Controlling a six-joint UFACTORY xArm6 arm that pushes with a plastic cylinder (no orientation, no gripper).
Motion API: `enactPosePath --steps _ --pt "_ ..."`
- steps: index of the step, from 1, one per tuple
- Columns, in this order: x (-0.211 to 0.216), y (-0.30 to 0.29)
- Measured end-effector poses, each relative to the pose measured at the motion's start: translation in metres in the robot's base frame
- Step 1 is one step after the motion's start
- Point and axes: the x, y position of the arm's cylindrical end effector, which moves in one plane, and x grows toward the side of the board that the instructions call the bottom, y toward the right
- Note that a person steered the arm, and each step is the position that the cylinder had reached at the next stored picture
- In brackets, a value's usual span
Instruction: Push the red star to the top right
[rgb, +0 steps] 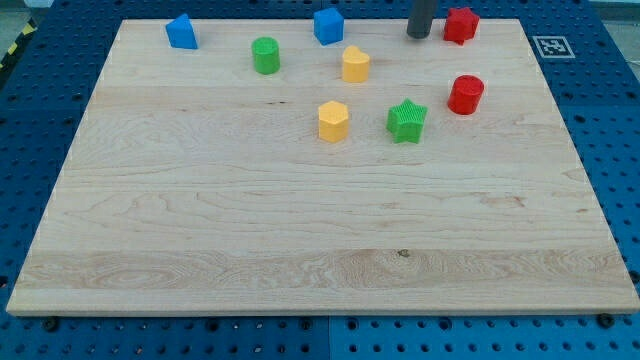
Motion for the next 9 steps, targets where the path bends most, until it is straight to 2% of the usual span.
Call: enactPosePath --steps 1,7,9 --pt "-0.009 0.0" --pt "-0.002 0.068" --pt "0.0 0.074"
